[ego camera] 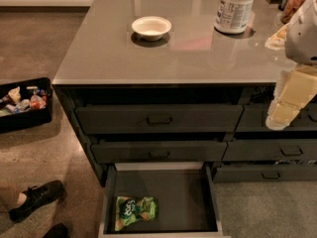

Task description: Pick green rice chip bag from bottom drawer and place on counter

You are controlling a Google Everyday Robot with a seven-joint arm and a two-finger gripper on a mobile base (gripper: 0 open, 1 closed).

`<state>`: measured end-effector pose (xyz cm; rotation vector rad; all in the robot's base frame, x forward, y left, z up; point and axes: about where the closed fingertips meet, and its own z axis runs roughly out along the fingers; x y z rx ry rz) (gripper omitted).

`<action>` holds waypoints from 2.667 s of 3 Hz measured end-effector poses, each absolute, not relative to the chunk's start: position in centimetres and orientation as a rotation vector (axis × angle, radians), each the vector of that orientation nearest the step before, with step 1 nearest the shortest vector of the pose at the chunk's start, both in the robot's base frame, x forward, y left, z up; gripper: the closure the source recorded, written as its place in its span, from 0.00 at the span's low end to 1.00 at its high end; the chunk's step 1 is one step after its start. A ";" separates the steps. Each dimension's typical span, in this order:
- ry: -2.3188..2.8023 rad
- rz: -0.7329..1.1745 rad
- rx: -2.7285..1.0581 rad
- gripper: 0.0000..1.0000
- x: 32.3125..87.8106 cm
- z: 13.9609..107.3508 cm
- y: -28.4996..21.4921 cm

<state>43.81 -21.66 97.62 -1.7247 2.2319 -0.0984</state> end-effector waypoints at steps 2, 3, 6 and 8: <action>2.206 -0.079 -1.723 0.00 44.3 96.1 -21.8; 2.176 -0.008 -1.706 0.00 45.2 91.2 -22.9; 1.936 0.400 -1.542 0.00 48.5 68.1 -21.1; 1.641 0.630 -1.528 0.00 48.0 55.3 -10.5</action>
Offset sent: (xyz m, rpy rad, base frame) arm 0.0126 -0.0049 -0.0439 0.0586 -0.0054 0.0340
